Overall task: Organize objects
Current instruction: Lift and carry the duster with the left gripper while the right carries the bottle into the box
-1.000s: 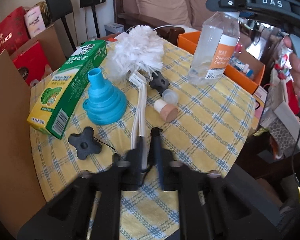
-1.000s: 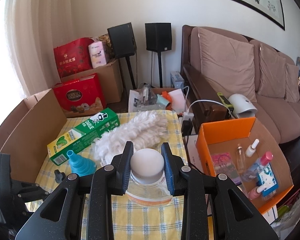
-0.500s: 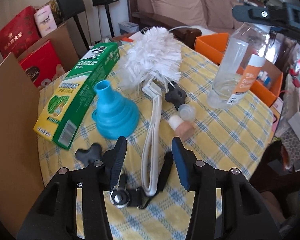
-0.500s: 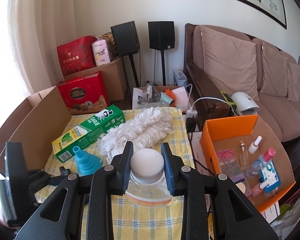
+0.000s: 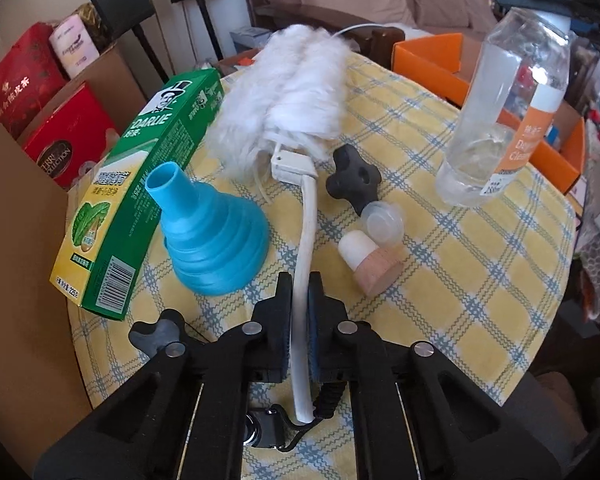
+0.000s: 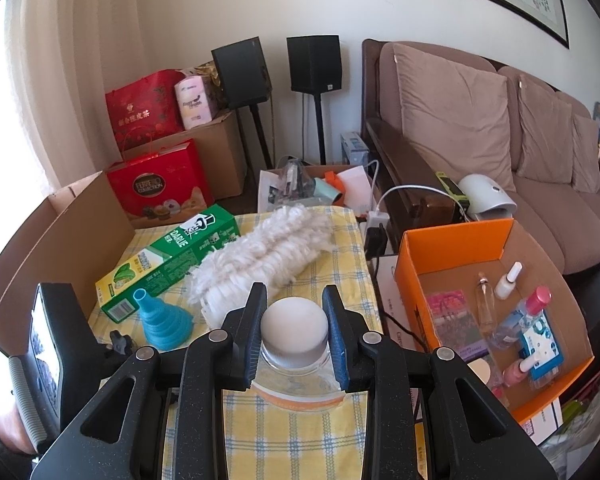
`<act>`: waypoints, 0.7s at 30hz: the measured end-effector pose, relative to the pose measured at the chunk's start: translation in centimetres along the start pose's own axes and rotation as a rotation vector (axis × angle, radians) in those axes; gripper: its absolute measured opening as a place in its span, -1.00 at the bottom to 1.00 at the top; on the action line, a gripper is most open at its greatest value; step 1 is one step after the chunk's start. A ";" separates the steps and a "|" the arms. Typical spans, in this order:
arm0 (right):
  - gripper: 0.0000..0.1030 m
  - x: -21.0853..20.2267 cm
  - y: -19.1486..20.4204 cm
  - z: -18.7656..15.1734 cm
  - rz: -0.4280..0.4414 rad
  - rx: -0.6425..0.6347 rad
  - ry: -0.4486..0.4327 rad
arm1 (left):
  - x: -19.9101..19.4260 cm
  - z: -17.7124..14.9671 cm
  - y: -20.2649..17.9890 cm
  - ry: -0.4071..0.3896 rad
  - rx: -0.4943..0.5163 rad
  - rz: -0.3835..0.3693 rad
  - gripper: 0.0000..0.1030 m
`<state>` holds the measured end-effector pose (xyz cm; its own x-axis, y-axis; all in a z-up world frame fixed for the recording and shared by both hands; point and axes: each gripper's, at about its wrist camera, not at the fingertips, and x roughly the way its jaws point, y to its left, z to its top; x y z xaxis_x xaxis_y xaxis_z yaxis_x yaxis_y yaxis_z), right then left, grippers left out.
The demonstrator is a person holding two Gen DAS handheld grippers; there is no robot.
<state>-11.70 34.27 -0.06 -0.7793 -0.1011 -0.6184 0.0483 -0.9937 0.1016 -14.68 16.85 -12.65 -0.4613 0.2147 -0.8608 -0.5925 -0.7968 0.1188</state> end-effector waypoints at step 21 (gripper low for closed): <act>-0.45 -3.4 1.3 2.6 0.005 -0.059 -0.055 | -9.5 1.9 1.9 -0.235 -0.099 -0.061 -0.88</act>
<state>-10.62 33.42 4.25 -0.8121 -0.1045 -0.5740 0.0873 -0.9945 0.0576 -12.61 14.38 -3.32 -0.5742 0.3807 -0.7249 -0.5620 -0.8271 0.0108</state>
